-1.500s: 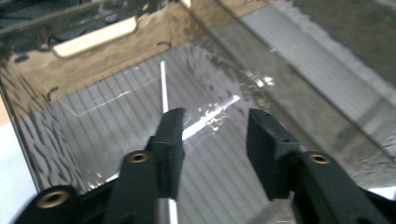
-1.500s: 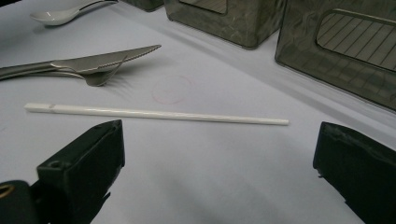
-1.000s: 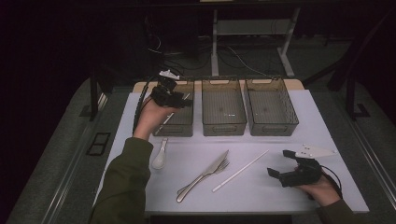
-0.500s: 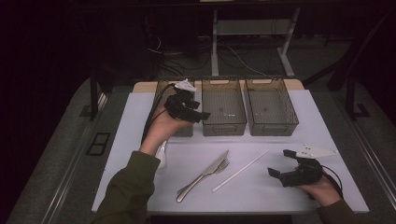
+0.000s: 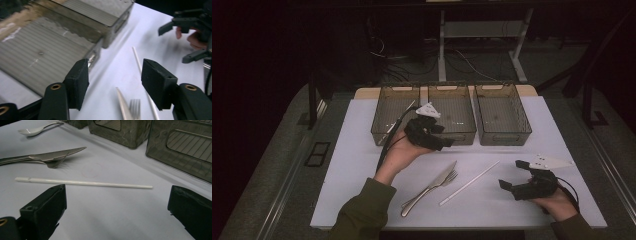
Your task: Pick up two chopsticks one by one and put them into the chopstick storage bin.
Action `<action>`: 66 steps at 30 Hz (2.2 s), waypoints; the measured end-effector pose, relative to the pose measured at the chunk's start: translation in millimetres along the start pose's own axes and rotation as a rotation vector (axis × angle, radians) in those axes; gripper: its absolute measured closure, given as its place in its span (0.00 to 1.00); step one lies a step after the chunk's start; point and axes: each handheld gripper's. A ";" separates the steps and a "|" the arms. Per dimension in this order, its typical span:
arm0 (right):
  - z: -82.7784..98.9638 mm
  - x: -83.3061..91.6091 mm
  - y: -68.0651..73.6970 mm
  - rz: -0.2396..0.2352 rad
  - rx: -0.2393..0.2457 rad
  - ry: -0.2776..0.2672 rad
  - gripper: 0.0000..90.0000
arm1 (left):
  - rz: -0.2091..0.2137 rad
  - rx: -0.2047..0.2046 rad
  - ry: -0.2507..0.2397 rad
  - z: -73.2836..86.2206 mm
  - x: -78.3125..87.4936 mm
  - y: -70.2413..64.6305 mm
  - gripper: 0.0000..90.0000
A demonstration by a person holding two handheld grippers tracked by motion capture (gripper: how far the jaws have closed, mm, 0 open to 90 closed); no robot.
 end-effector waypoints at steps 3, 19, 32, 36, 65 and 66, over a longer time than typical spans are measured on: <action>-0.3 0.1 0.2 0.000 0.002 0.000 0.02 | 0.020 -0.006 0.013 3.6 -7.2 -11.3 0.50; -0.2 0.0 -0.4 0.001 -0.007 0.006 0.02 | 0.082 -0.017 0.143 14.9 -47.1 -45.8 0.75; -0.1 0.7 -1.3 0.002 0.000 0.005 0.02 | 0.072 -0.025 0.160 39.5 -73.8 -67.6 0.83; -0.1 0.4 -0.8 0.003 -0.002 0.004 0.02 | 0.067 -0.015 0.161 46.1 -79.9 -73.6 0.85; -0.5 0.0 -1.1 0.007 0.000 0.003 0.02 | 0.050 -0.025 0.195 67.8 -93.0 -80.5 0.91; -0.6 -0.2 -1.0 0.007 0.000 0.002 0.02 | 0.051 -0.026 0.199 67.7 -92.7 -79.9 0.92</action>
Point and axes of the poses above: each handheld gripper's, and its own axes: x roughly backward along the jaws, z roughly out of its underside, y roughly to its left, and after that the axes turned 6 degrees about -z, right-handed
